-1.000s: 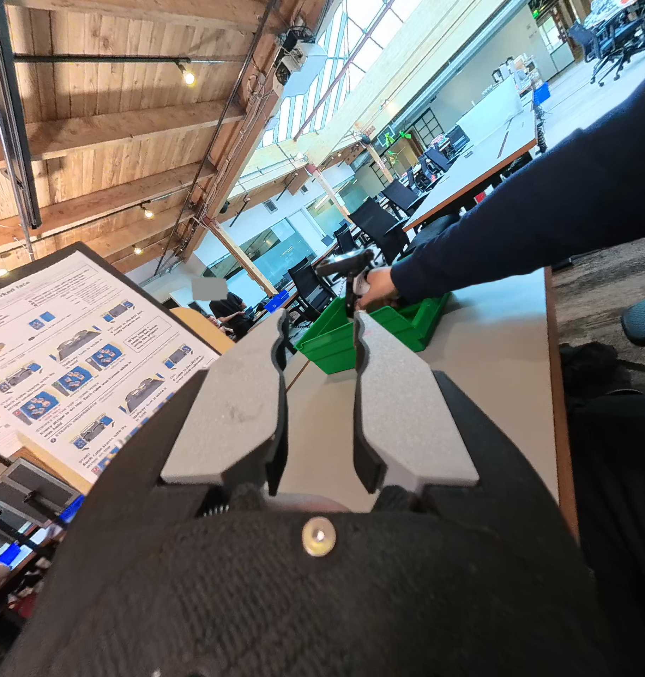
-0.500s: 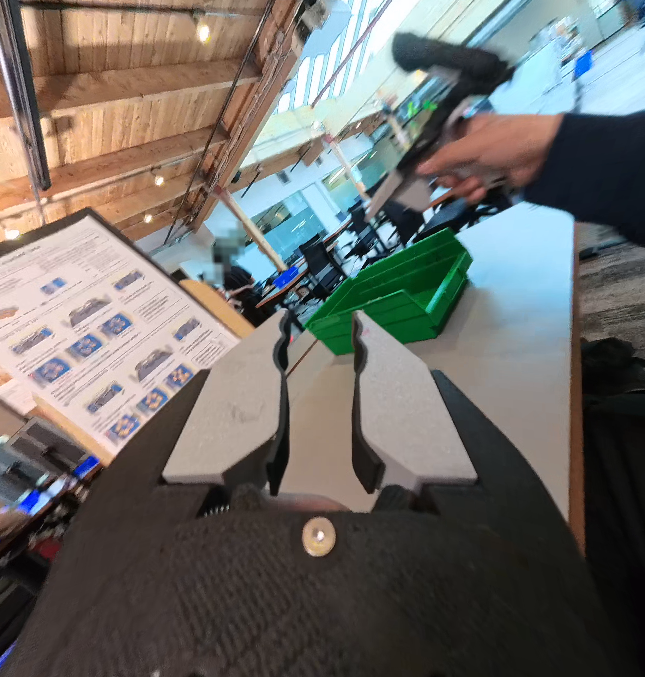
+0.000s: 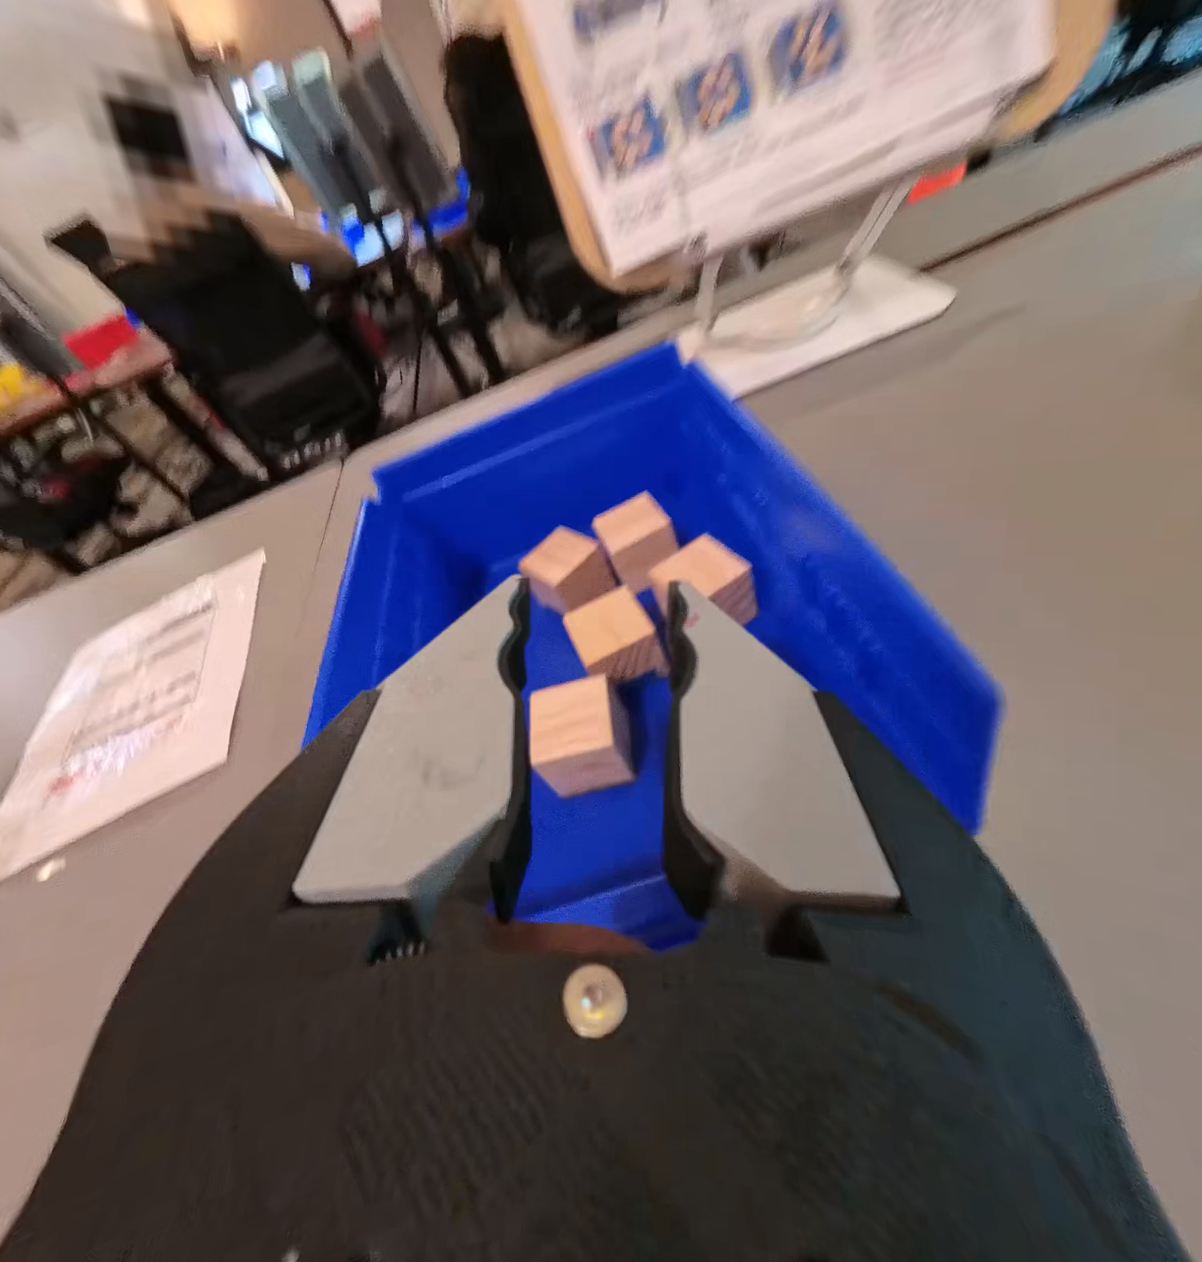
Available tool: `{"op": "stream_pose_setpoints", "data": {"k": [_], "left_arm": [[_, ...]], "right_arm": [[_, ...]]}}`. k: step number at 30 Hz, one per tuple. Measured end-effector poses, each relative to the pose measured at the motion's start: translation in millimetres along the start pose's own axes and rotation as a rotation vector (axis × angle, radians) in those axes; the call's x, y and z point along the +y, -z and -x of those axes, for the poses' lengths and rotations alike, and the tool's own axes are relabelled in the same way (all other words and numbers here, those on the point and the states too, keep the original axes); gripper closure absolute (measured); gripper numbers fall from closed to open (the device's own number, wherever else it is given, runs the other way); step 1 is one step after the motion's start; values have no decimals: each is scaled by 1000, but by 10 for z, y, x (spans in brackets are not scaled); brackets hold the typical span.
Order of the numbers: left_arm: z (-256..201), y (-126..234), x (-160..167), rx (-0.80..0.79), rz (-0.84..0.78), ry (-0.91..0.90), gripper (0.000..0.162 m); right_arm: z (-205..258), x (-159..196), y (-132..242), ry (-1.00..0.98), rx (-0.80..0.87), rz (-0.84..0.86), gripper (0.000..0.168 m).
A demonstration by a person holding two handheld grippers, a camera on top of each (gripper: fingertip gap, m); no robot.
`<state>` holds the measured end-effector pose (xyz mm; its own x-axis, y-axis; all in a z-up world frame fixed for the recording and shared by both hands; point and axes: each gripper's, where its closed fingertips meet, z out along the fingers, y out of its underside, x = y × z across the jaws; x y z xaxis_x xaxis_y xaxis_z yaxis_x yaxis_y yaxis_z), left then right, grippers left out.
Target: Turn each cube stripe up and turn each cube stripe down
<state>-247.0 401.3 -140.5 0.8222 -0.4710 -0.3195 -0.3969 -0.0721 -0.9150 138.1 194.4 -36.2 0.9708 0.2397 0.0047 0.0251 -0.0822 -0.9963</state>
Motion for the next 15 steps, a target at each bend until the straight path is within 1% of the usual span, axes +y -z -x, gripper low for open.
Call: {"op": "stream_pose_setpoints", "data": {"k": [5, 7, 9, 11, 13, 15], "left_arm": [[39, -391, 651, 60, 287, 47, 105], [83, -468, 837, 44, 363, 78, 122], [178, -485, 928, 4, 404, 103, 117], [226, -486, 961, -22, 414, 87, 114], [189, -506, 999, 9, 439, 91, 113], [158, -522, 1049, 51, 483, 115, 110]], "right_arm": [[151, 98, -113, 19, -39, 42, 120], [179, 111, -132, 40, -33, 46, 120], [221, 111, -150, 43, -46, 45, 120], [260, 116, -168, 42, -59, 46, 121], [285, 129, -187, 46, -64, 52, 121], [315, 145, -202, 49, -70, 58, 121]]}}
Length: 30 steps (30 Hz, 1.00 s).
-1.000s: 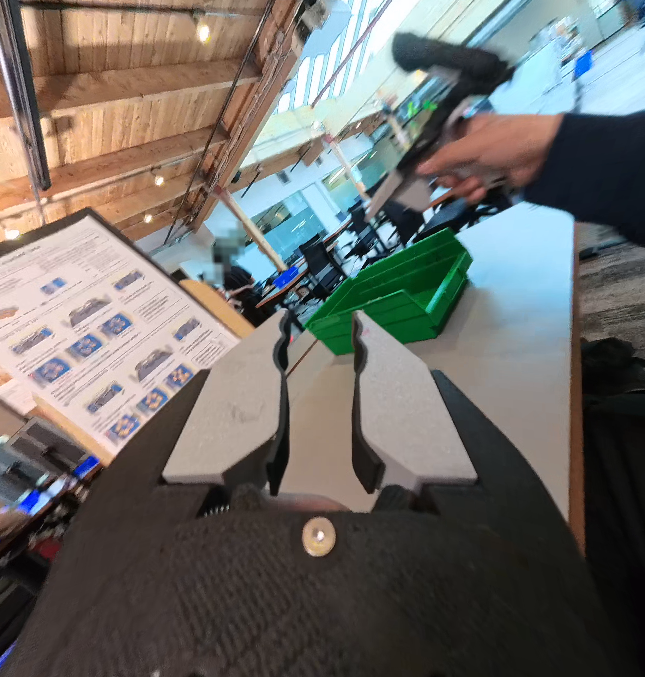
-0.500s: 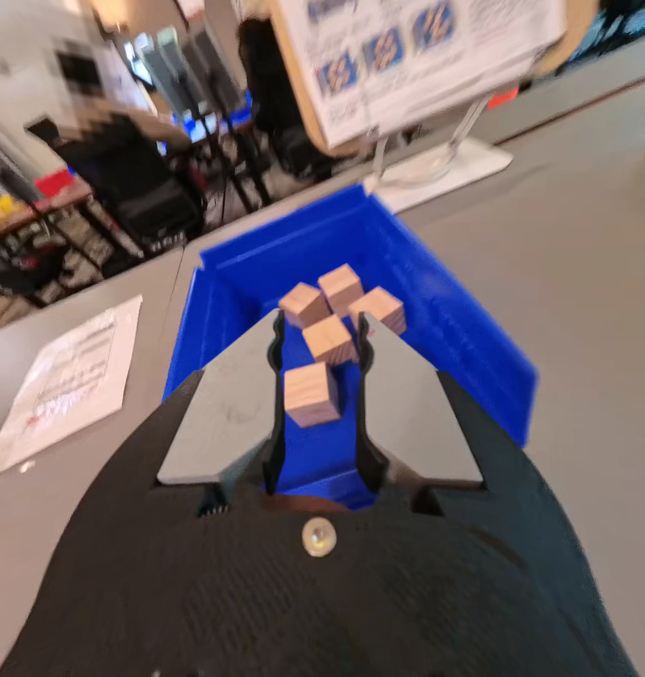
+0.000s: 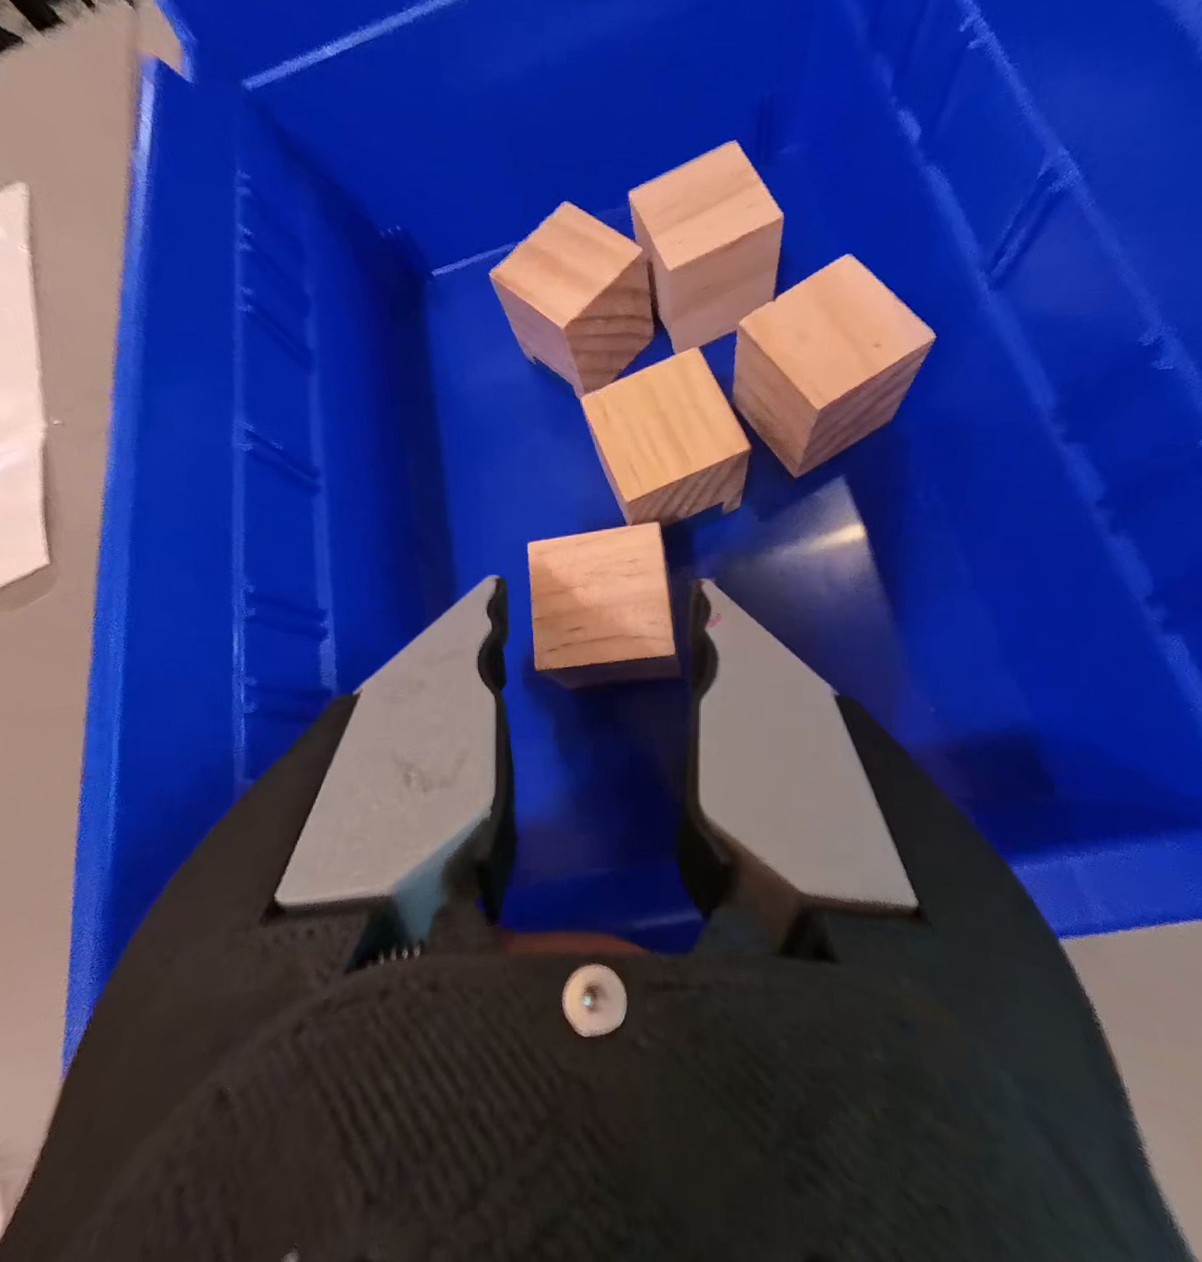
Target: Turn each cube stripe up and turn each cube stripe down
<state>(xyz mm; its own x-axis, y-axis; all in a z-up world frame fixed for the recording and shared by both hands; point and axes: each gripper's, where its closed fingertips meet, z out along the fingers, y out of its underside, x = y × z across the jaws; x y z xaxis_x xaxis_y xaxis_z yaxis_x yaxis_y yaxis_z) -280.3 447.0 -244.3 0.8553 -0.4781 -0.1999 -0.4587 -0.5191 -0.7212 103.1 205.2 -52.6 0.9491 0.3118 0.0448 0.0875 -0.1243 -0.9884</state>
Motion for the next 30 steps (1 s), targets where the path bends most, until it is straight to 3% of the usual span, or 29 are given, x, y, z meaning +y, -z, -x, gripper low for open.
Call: {"op": "stream_pose_setpoints", "data": {"k": [6, 10, 13, 15, 17, 20, 22, 24, 27, 30], "left_arm": [[-46, -127, 182, 99, 170, -13, 116], [-2, -151, 105, 91, 155, -52, 116], [132, 42, -220, -2, -90, -21, 116], [140, 373, -531, -29, -322, -17, 116], [-112, 867, -879, 81, -572, -47, 117], [-969, 1986, -1216, 445, -1048, -184, 117], [-1567, 2528, -1099, 560, -1269, -384, 117], [-2094, 2815, -893, 602, -1406, -610, 117], [-2598, 3007, -660, 728, -1448, -749, 117], [-2777, 3098, -570, 755, -1487, -794, 117]], "right_arm": [[64, 35, -26, 21, -2, 14, 121], [82, 72, -72, 11, -23, 25, 121], [108, 128, -110, 1, -52, 41, 121], [132, 172, -153, -25, -85, 51, 121], [196, 218, -210, -63, -139, 63, 121], [426, 244, -273, -143, -285, 66, 121], [709, 213, -269, -240, -459, 59, 120], [1046, 159, -204, -360, -676, 60, 117], [1452, 136, -69, -463, -929, 98, 115], [1688, 117, 21, -494, -1056, 114, 114]]}}
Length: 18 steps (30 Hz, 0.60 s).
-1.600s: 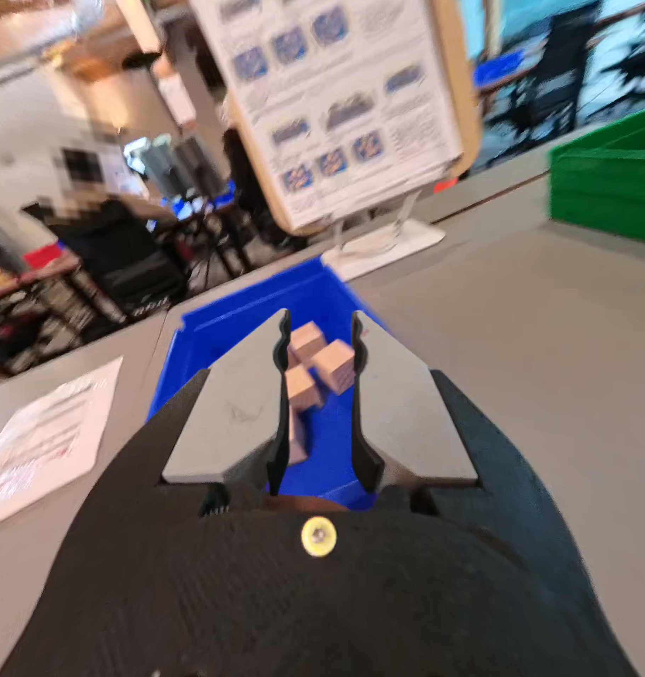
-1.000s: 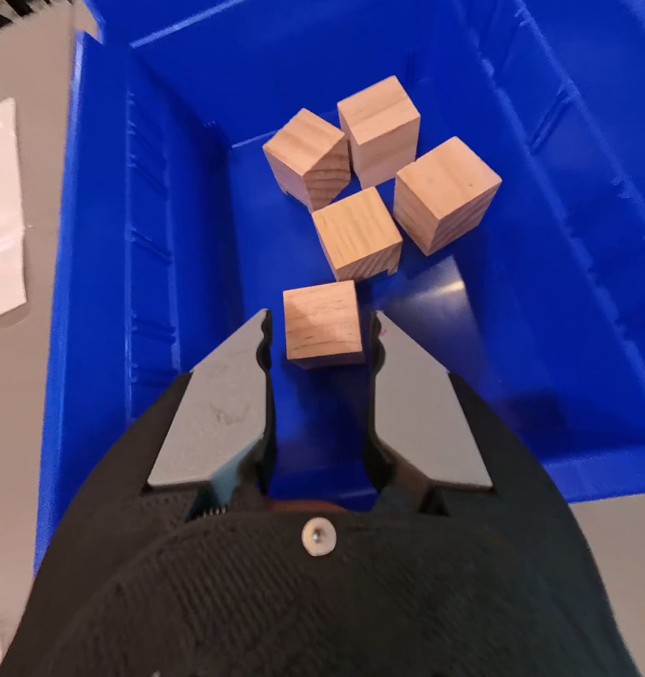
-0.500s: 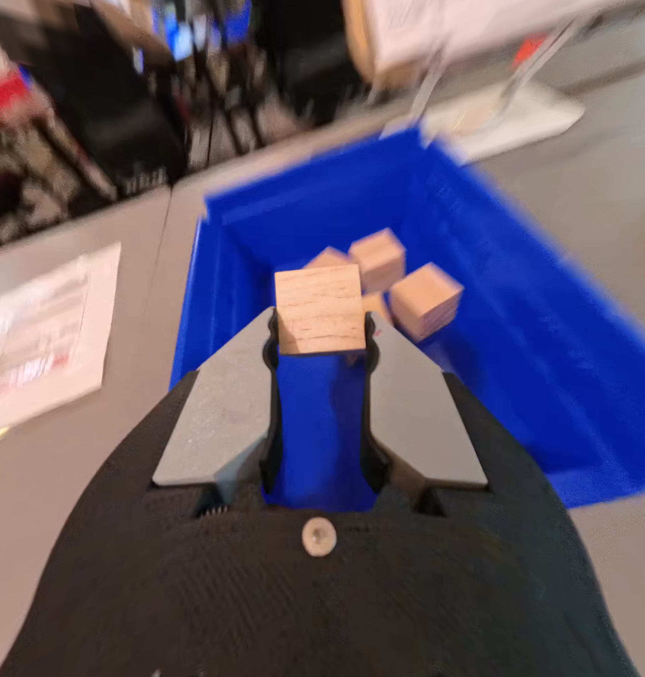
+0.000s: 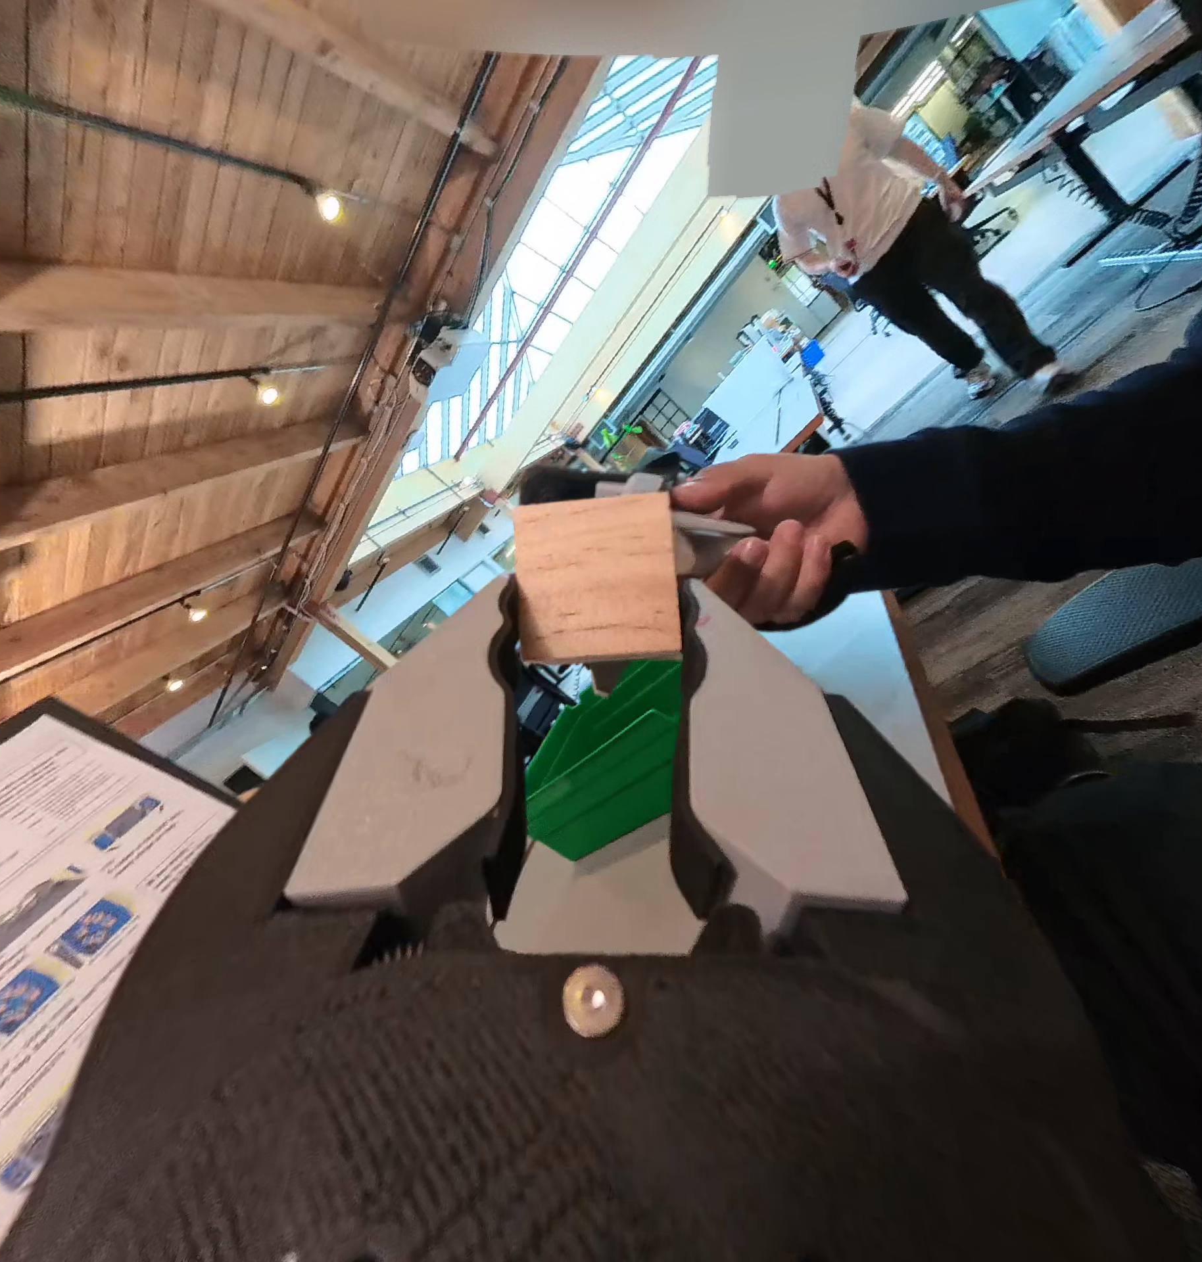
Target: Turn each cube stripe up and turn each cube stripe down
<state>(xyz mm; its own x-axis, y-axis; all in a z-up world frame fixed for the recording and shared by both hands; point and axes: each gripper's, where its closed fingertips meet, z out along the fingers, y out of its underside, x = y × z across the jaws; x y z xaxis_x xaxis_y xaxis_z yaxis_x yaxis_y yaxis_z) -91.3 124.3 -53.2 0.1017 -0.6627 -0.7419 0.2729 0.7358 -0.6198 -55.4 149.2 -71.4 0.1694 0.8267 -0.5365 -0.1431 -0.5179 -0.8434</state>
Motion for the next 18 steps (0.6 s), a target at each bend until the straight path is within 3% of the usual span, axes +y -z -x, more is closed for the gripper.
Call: {"op": "stream_pose_setpoints", "data": {"k": [5, 10, 13, 18], "left_arm": [[-67, -42, -73, 11, -36, 1, 117], [-166, -109, 5, 20, -36, -19, 117], [-87, -110, 185, -25, 54, -27, 118], [-23, -158, 473, -131, 203, -210, 116]], "right_arm": [[208, 102, -176, -42, -134, 33, 112], [365, 211, -363, -99, -248, 59, 122], [205, 152, -365, -64, -136, 23, 123], [-165, 122, -283, 257, 328, 74, 124]]}}
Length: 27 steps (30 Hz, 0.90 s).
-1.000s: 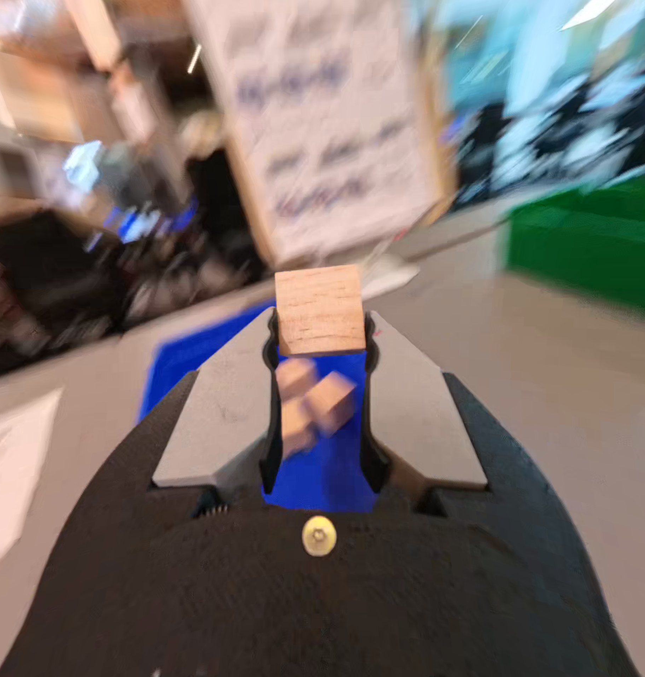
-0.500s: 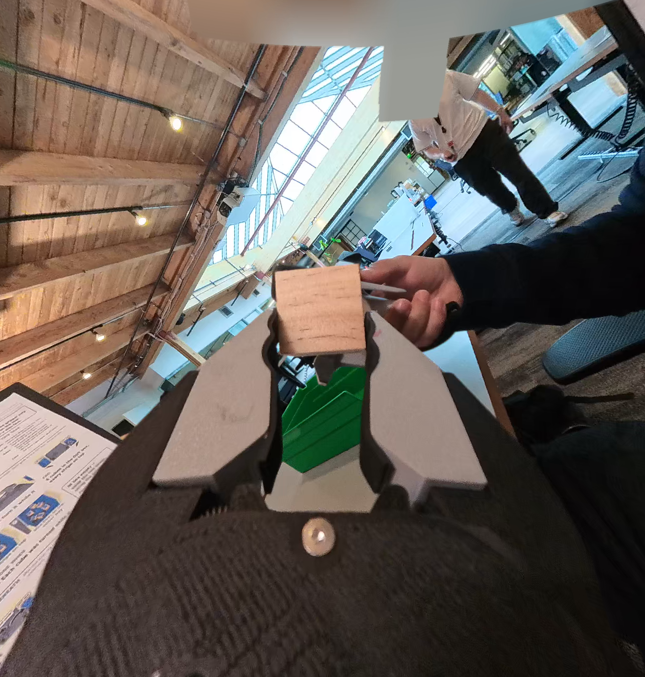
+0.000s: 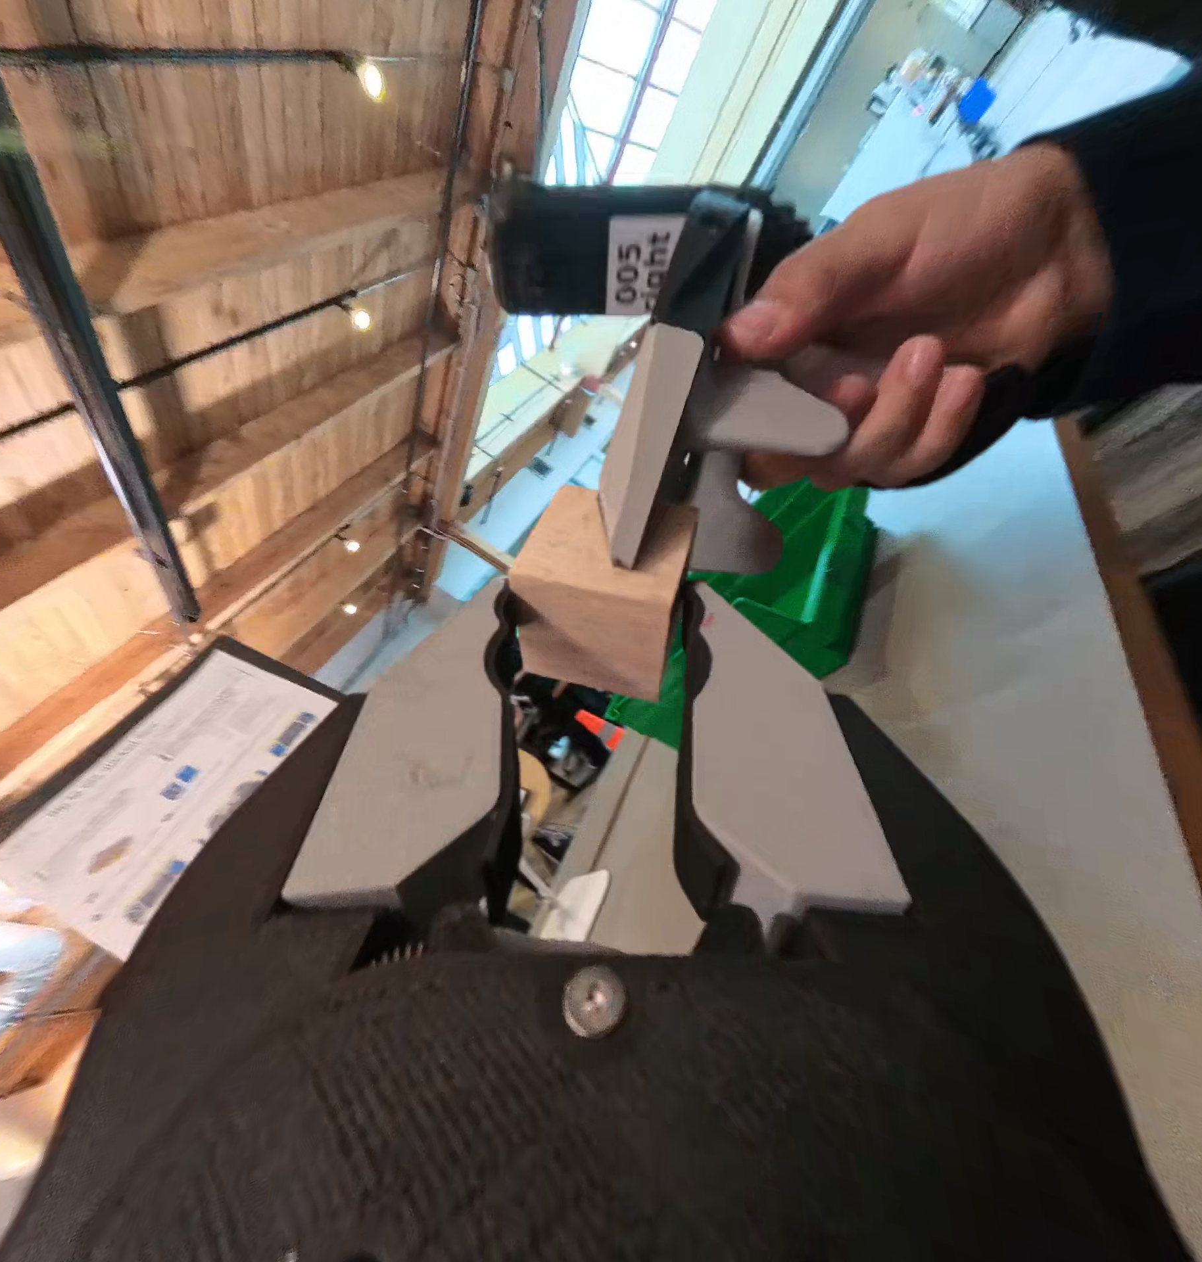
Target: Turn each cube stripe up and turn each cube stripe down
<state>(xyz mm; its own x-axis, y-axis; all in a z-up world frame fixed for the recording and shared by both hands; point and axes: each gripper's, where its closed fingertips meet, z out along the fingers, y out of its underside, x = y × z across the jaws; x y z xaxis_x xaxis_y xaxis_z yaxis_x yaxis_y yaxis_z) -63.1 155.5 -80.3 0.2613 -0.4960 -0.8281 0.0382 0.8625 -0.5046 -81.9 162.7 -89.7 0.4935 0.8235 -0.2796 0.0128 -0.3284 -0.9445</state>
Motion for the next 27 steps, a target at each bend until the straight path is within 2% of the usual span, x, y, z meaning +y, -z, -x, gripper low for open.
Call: {"op": "stream_pose_setpoints", "data": {"k": [5, 14, 18, 19, 21, 23, 25, 27], "left_arm": [[-4, -11, -49, -15, -17, -62, 115], [-14, 3, -55, 8, -13, -50, 116], [-49, -21, 97, 37, 61, 1, 121], [-33, -27, 172, 32, 100, 13, 129], [42, -20, 337, 4, 178, 10, 131], [121, 1, 493, -17, 252, 6, 134], [204, 23, 601, -42, 302, 26, 136], [252, 36, 669, -51, 328, 69, 138]], "right_arm": [[21, -9, 49, 174, 178, 48, 123], [52, -7, 42, 100, 95, 30, 125], [-61, -41, 105, 138, 121, 33, 127], [-174, -121, 199, 123, 157, -3, 127], [-573, -348, 587, 87, 307, -125, 127], [-1155, -497, 1245, 76, 602, -233, 127], [-1623, -500, 1965, 84, 898, -285, 127], [-1951, -377, 2454, 42, 1063, -254, 127]]}}
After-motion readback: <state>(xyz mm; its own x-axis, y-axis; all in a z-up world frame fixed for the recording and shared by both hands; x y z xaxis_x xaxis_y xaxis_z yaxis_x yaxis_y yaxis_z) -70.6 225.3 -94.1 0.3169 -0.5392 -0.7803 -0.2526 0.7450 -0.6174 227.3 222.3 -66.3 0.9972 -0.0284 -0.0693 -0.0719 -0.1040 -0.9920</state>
